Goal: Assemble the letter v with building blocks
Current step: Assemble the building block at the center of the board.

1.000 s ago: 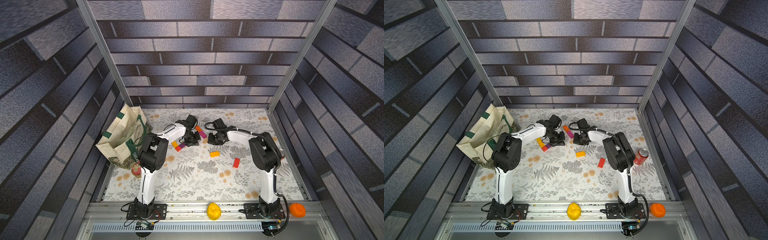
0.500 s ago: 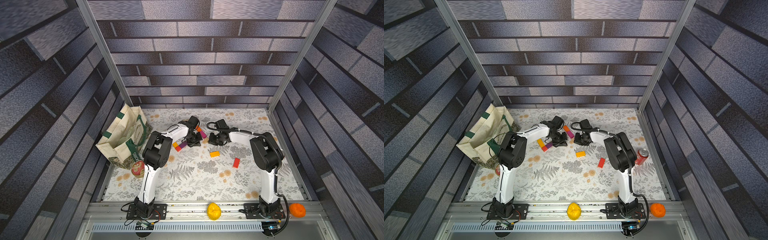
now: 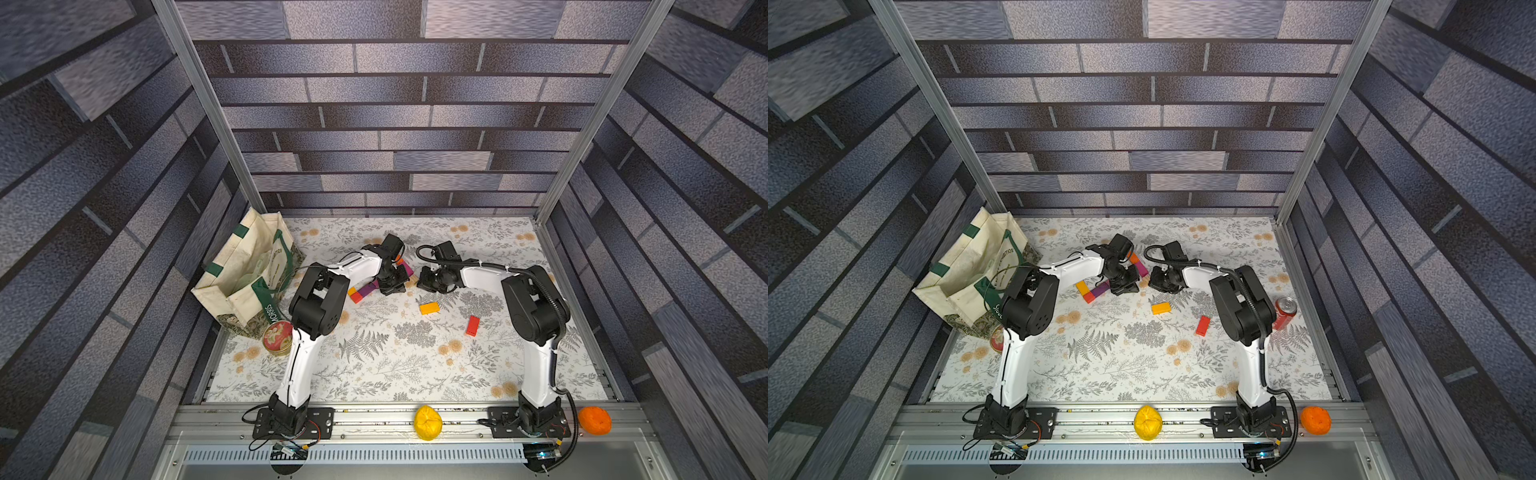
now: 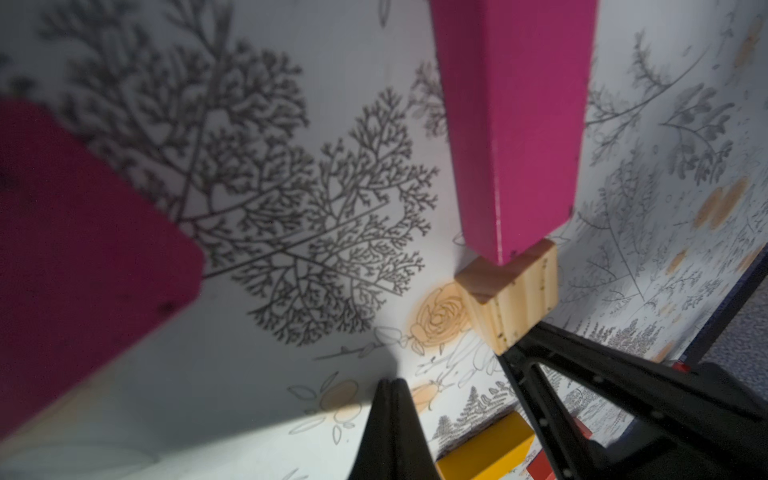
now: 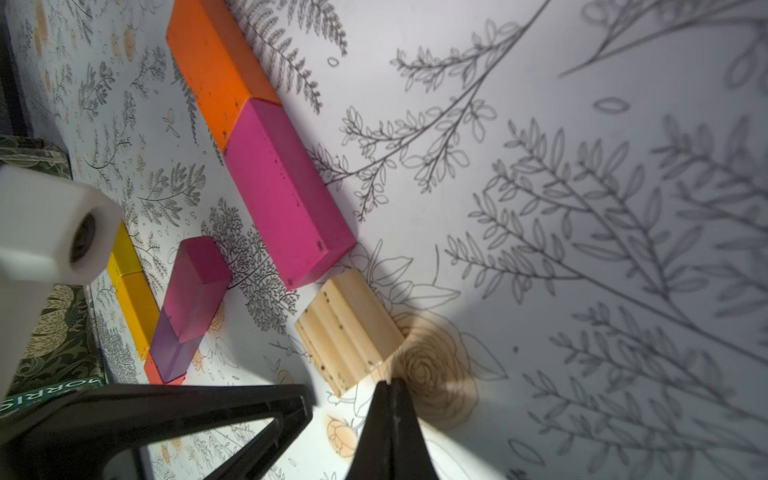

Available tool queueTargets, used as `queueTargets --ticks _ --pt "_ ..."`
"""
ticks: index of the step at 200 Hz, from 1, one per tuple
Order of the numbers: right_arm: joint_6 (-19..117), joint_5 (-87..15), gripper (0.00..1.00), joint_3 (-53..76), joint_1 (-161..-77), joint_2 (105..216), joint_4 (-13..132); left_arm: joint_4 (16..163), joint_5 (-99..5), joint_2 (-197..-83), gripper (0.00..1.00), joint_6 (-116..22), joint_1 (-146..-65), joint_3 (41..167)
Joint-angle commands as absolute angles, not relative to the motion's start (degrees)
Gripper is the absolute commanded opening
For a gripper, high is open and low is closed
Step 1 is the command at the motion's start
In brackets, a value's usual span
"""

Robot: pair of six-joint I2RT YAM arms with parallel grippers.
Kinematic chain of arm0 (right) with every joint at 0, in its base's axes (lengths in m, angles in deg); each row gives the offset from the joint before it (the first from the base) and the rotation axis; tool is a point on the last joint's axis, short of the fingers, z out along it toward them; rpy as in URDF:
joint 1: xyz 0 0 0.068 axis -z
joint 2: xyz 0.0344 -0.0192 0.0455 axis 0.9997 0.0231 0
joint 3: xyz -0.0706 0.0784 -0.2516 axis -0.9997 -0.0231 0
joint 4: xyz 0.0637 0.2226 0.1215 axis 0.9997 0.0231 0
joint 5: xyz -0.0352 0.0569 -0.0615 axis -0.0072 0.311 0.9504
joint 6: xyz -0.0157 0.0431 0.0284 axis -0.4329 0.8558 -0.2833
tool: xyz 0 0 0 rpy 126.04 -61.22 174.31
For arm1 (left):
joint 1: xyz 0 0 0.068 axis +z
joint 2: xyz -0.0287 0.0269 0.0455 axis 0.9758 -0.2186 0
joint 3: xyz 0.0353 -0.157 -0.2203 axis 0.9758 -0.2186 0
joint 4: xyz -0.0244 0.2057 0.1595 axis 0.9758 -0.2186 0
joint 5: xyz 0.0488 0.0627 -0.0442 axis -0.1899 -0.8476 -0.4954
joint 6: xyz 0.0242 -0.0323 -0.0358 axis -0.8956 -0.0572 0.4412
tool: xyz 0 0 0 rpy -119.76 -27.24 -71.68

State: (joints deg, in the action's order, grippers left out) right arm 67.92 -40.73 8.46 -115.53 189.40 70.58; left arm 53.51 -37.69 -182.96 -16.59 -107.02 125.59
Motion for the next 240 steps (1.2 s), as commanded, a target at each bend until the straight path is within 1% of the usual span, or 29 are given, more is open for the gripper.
queueTargets --ticks 1,240 --pt "68.7 -39.9 0.0 6.1 -115.2 189.9 74.1 53.4 -39.4 -184.8 0.0 -15.4 -107.3 127.3" --pt "68.8 -41.9 0.0 8.1 -115.2 192.6 74.6 51.3 -40.1 -189.5 0.01 -15.6 -106.3 131.1"
